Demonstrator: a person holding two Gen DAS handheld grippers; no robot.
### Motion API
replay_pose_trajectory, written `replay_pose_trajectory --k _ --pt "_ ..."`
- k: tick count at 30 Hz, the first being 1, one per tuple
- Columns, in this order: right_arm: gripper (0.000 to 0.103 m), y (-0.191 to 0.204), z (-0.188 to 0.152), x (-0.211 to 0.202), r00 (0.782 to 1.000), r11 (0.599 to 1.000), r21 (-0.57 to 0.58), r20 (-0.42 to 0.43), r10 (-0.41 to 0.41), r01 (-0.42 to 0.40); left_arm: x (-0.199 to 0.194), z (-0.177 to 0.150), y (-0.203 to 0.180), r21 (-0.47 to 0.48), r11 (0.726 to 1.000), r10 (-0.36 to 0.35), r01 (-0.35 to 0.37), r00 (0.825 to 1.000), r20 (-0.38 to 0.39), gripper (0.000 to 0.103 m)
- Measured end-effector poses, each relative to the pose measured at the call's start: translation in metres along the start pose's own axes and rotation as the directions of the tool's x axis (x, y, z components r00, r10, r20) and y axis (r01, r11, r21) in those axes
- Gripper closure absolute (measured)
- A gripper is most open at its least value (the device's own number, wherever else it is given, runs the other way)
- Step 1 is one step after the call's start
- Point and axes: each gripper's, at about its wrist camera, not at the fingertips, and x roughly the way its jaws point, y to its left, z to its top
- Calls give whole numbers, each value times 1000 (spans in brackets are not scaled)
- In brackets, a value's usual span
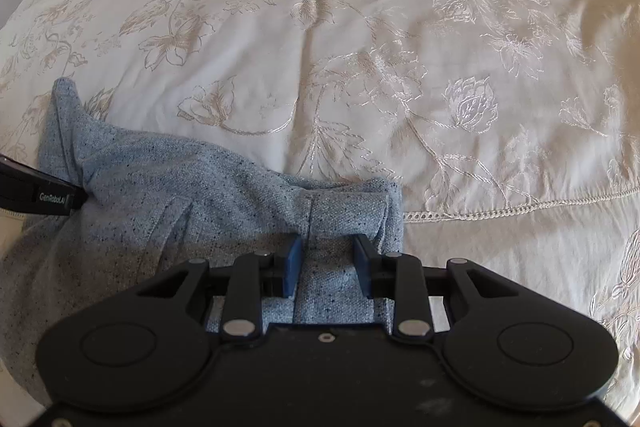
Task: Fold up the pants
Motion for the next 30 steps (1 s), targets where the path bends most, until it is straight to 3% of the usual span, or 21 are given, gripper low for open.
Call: replay_pose_trajectory --k 5,11,14,17,21,30 --pt "71 -1 -1 -10 1000 1000 -4 6 -4 4 -26 -16 18 -68 997 -35 37 999 18 84" --pt "71 2 -21 -60 997 999 -38 70 37 -34 -63 -74 23 -75 995 -57 62 996 61 80" --pt "71 7 -45 -75 997 995 -74 40 66 -63 -62 -96 17 -61 995 -72 74 997 25 79" --pt "71 16 -69 -74 999 991 -124 -7 48 -49 -50 -112 7 -41 998 -40 40 999 2 79" --pt "70 19 -82 -63 999 988 -150 -32 41 -45 -36 -114 3 -34 999 -35 35 999 -13 81" --pt "68 16 -83 -37 995 992 -106 -74 65 -72 -16 -102 22 -168 979 -120 114 992 -27 86"
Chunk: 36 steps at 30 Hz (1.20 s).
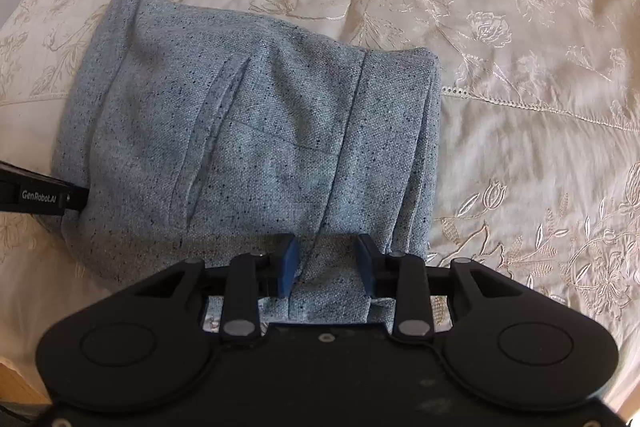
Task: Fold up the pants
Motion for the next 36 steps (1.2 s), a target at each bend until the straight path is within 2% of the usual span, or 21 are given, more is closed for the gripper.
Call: replay_pose_trajectory --k 4,8,11,15,18,20,24,30,33,36 --pt "68 3 -5 -1 1000 999 -45 29 4 -2 2 -1 5 13 1000 -11 11 1000 14 86" --pt "68 4 -6 -1 1000 998 -66 31 5 -3 -2 -8 -7 47 999 17 -18 1000 23 86" --pt "68 2 -4 1 1000 999 -49 17 -3 4 -3 -10 -19 117 992 50 -54 998 33 86" --pt "67 4 3 0 1000 1000 -8 10 -20 20 -2 -15 -33 228 969 85 -98 994 65 86" --pt "66 -5 9 -17 1000 997 72 20 10 -11 -3 -19 -42 277 954 93 -114 992 89 86" --pt "65 -15 9 -30 999 988 156 53 6 -14 -3 -23 -43 278 955 80 -105 992 100 86" --pt "63 -30 9 -46 988 960 273 122 -91 54 -5 -31 -36 269 961 40 -68 993 109 86" --pt "61 -43 25 -21 989 944 322 92 -114 79 -7 -33 -23 286 958 -27 -4 994 105 86" --pt "60 -49 30 -3 993 944 325 81 -85 54 -8 -35 -16 279 960 -62 26 991 122 85" --pt "54 -65 29 8 995 947 321 90 -31 1 -16 -37 7 265 962 -102 61 984 146 83"
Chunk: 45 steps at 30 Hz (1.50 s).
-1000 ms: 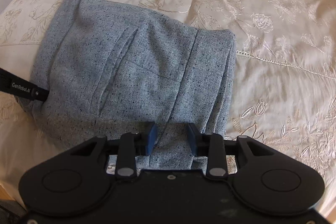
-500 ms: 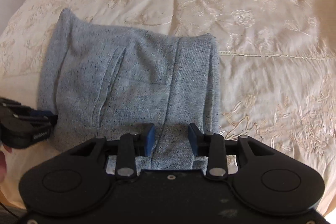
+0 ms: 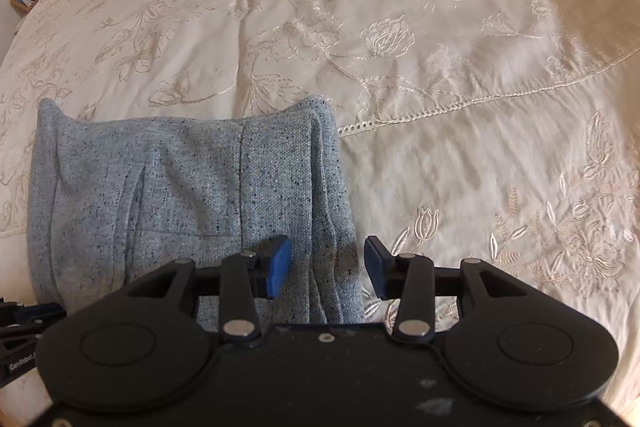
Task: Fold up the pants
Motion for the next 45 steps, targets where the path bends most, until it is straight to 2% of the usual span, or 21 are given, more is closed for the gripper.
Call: replay_pose_trajectory --k 3,7,10,14,17,20,25,30,33,34,35,38,40,41,42,43,44,45 --pt "48 -16 4 5 997 997 -41 3 72 -72 -23 -4 10 -50 998 -24 26 999 40 75" --pt "43 -30 4 9 988 981 -127 14 152 -149 -47 1 31 -108 994 1 11 994 108 74" --pt "42 -31 7 10 983 967 -178 4 185 -182 -44 15 46 -173 985 31 -8 991 129 60" --pt "40 -37 14 16 974 966 -127 -49 220 -225 -15 46 56 -203 979 33 -16 996 82 58" --pt "39 -42 22 23 966 962 -106 -86 242 -251 12 56 56 -191 981 -33 32 999 -2 57" --pt "39 -44 26 26 961 960 -96 -107 253 -264 29 60 54 -172 985 -30 21 998 -50 48" --pt "37 -49 28 29 951 955 -52 -122 285 -293 37 64 62 -259 965 -59 45 997 -45 42" --pt "37 -57 30 32 933 943 21 -133 333 -333 32 54 74 -334 941 -72 61 997 -22 37" --pt "43 -57 31 32 920 932 29 -153 361 -361 32 47 69 -339 940 -55 44 998 -20 35" --pt "61 -57 32 33 907 921 44 -158 389 -387 32 45 66 -341 940 -45 34 999 -24 35" --pt "75 -57 32 33 891 906 73 -162 423 -417 34 44 63 -339 941 -34 22 999 -29 33" --pt "79 -52 33 30 893 906 80 -153 423 -415 40 53 55 -339 941 -8 -12 998 -59 30" --pt "80 -50 32 27 898 909 80 -142 417 -410 44 56 58 -374 927 -29 0 997 -71 30" --pt "80 -50 31 25 898 908 91 -138 418 -408 44 56 61 -398 917 -55 23 996 -69 35" --pt "81 -51 30 24 899 908 98 -133 418 -407 43 57 64 -419 905 -99 66 993 -58 46" --pt "81 -49 30 24 901 909 98 -129 414 -404 42 57 68 -438 892 -150 114 987 -49 52" --pt "81 -48 31 22 904 912 96 -126 409 -399 41 56 70 -453 878 -193 153 980 -43 70" --pt "81 -46 30 20 907 915 93 -123 403 -394 39 56 71 -463 868 -220 181 975 -32 79"
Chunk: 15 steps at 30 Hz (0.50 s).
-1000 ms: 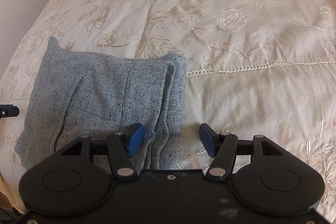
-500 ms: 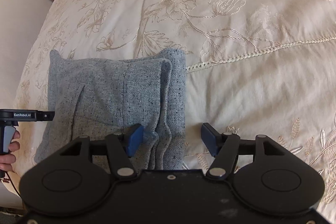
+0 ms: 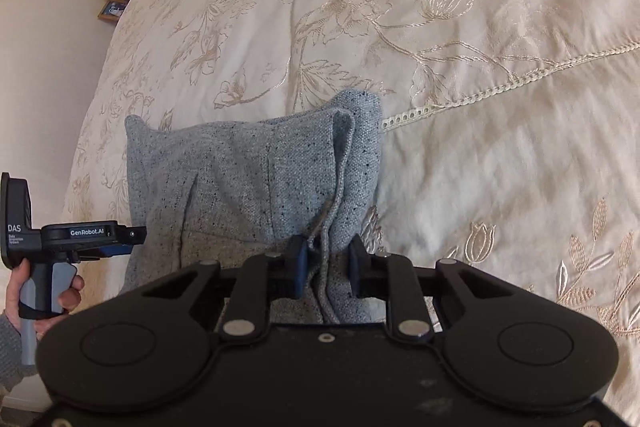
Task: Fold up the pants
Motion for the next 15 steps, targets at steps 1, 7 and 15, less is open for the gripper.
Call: replay_pose_trajectory --k 1,7,15 --pt "82 1 -1 -2 1000 1000 -5 4 -11 12 -5 -1 -2 3 1000 -2 2 1000 19 81" --pt "87 27 -4 -23 995 996 -32 60 -79 81 -57 -14 -22 86 996 -3 -9 989 145 87" --pt "88 113 8 -46 989 987 -145 135 -53 72 -130 -7 8 68 997 11 -33 955 297 87"
